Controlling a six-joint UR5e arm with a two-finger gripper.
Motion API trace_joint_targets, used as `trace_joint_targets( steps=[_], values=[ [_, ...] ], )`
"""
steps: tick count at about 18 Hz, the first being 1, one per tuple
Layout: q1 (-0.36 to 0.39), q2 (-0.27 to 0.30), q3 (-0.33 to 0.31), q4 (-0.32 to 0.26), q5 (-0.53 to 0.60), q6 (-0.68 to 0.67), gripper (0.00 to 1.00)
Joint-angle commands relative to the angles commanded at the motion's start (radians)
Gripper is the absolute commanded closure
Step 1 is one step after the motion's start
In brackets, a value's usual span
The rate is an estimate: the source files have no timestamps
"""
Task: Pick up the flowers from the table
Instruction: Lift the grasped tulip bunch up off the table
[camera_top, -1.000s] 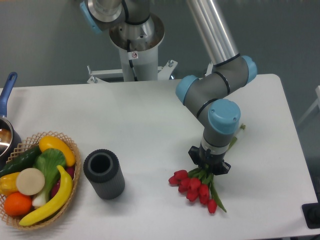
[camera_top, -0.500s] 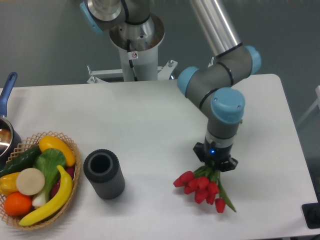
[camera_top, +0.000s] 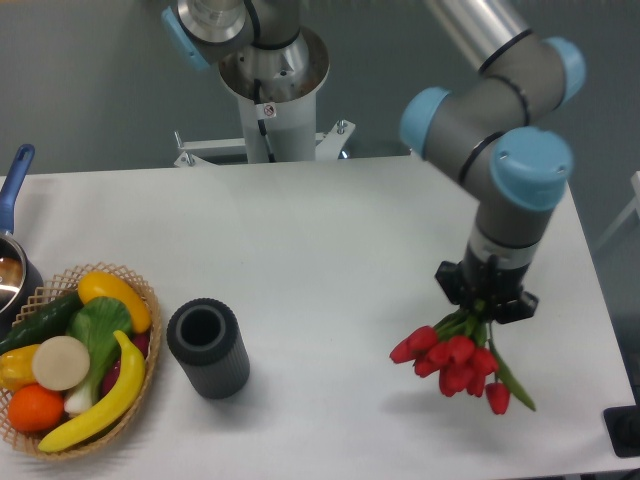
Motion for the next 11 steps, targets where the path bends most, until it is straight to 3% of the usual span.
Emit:
trace_joint_targets(
  steps=[3, 5, 11],
  values=[
    [0.014, 0.0, 0.058, -0.109, 0.002, 0.06, 0.83],
    [0.015, -0.003, 0.088, -0.149, 0.003, 0.074, 0.83],
    [0.022, 0.002, 0.111, -0.166, 0.051, 0.131, 0.83]
  ],
)
